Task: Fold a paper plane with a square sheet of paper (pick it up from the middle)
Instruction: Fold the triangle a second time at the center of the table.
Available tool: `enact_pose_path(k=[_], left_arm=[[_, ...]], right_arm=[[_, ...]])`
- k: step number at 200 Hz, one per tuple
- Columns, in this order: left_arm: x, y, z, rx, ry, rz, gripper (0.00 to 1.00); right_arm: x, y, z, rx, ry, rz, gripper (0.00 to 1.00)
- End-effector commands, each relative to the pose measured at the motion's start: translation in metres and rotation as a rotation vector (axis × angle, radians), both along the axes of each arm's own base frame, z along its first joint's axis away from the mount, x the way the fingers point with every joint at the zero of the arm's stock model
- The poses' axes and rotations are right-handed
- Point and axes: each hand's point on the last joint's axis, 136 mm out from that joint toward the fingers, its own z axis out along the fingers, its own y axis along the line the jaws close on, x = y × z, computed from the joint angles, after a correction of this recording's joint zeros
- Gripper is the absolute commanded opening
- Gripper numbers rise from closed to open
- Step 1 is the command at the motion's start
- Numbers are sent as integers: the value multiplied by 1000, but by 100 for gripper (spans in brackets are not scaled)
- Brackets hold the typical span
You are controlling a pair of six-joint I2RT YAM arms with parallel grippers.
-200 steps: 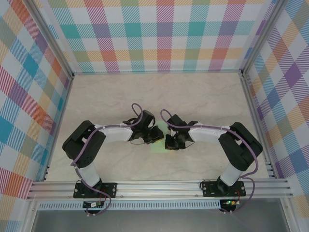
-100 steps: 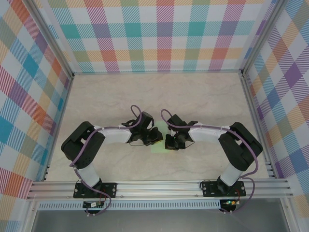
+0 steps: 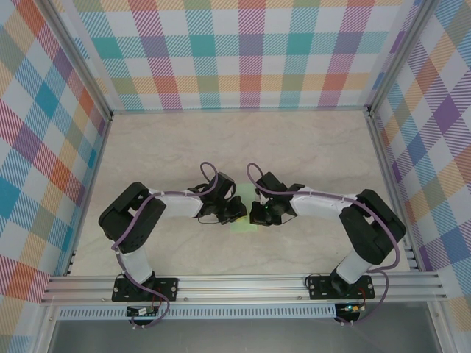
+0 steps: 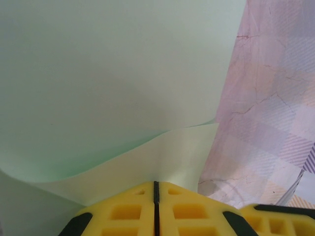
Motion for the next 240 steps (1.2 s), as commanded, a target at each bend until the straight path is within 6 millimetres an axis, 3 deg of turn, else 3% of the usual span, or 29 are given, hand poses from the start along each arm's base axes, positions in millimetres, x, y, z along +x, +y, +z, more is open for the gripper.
enact_pose_path(k=[1,48,134,240], left_arm=[[0,13,-15,58,35,37,9],[1,12,-13,53,34,42,9],[5,14,-11,40,21,37,9],[33,47,-18,22,-34,17,11]], right_arm=[[-2,10,9,63,-19,29,9],[-11,10,-10,26,38,44,9],[-33,-29,-49,-150,128,-1,8],[-42,-41,-60,-190,177,-31,7]])
